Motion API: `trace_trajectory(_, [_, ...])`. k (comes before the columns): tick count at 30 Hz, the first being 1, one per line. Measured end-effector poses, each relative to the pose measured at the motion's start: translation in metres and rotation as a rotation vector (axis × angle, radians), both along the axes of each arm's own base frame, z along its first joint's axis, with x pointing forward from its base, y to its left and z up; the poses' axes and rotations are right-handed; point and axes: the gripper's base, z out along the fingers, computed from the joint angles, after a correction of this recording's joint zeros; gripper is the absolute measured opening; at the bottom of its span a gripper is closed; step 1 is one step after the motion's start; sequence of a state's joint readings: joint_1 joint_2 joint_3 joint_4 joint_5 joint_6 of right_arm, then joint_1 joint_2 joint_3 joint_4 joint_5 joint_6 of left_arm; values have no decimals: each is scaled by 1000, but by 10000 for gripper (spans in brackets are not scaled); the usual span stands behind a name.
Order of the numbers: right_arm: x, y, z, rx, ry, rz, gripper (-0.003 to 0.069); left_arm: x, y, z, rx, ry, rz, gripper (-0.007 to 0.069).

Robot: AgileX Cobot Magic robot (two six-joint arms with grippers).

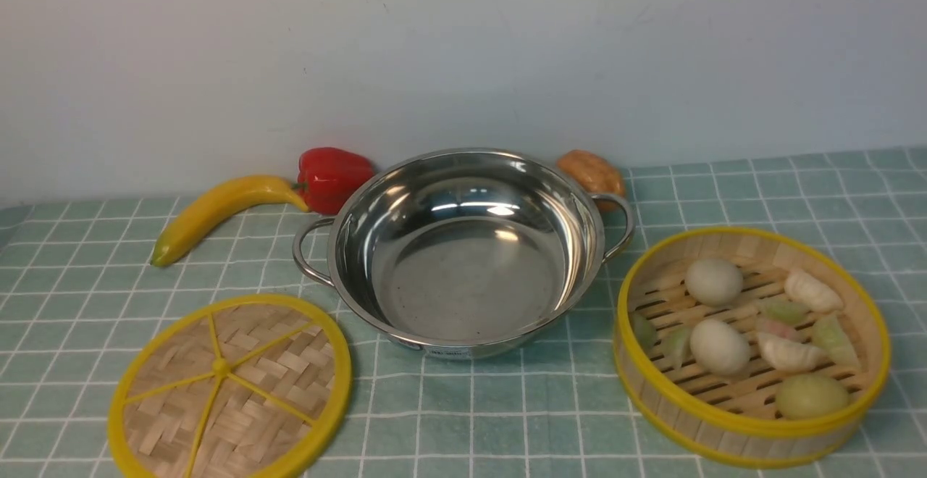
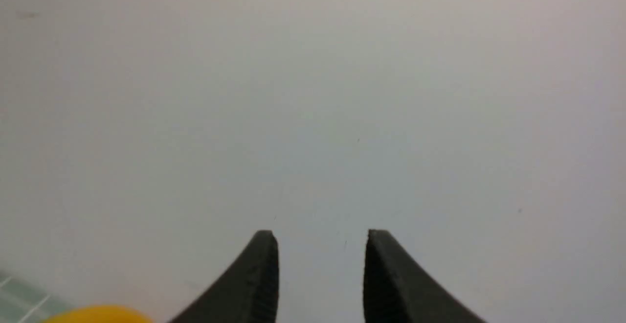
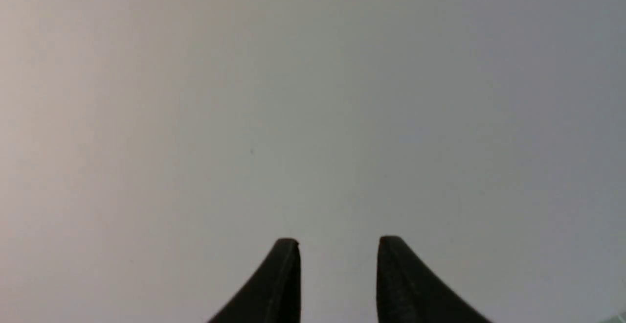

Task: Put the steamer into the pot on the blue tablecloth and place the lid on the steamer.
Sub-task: 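Reach for and grasp the rim of the bamboo steamer holding the buns with the right gripper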

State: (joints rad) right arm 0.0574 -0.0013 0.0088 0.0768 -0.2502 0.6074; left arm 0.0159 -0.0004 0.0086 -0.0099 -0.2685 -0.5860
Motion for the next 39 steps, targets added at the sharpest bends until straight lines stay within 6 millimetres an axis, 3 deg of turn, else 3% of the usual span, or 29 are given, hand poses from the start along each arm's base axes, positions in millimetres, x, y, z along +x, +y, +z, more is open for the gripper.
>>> trace_trajectory(9, [-24,-3,35,58,-429,-3,240,-21,1,35,19,-431,22,243])
trace_trajectory(12, [-43,-5,70,16,-636,-57,240,-37,2,63,32,-606,50,243])
trace_trajectory(14, [-57,-6,112,-76,-718,-154,240,-53,4,100,64,-663,119,243])
trace_trajectory(17, [-50,-4,164,-225,-563,-236,240,-53,7,137,121,-499,182,243])
trace_trajectory(20, [-15,0,190,-362,-207,-203,240,-28,2,155,258,-184,153,243])
trace_trajectory(21, [-12,0,190,-366,-196,-202,240,-24,1,156,272,-140,136,243])
trace_trajectory(23, [29,4,187,-439,185,-110,240,9,-8,152,386,148,15,243])
trace_trajectory(24, [32,5,186,-448,233,-97,240,12,-9,152,396,169,6,243])
trace_trajectory(27, [87,10,152,-514,769,47,240,60,-17,125,429,540,-169,243])
trace_trajectory(28, [89,10,150,-516,794,54,240,62,-17,123,429,559,-176,243])
trace_trajectory(31, [127,13,114,-539,1145,154,240,102,-18,85,361,888,-267,243])
trace_trajectory(33, [144,14,94,-549,1297,197,240,122,-16,62,322,1058,-283,243])
trace_trajectory(34, [148,14,90,-551,1325,204,240,122,-16,62,320,1064,-282,243])
trace_trajectory(35, [164,15,71,-559,1429,231,240,138,-14,39,295,1209,-282,243])
trace_trajectory(38, [179,16,52,-564,1513,252,240,151,-10,20,303,1323,-270,243])
trace_trajectory(39, [189,16,37,-569,1570,264,240,162,-7,9,340,1391,-254,243])
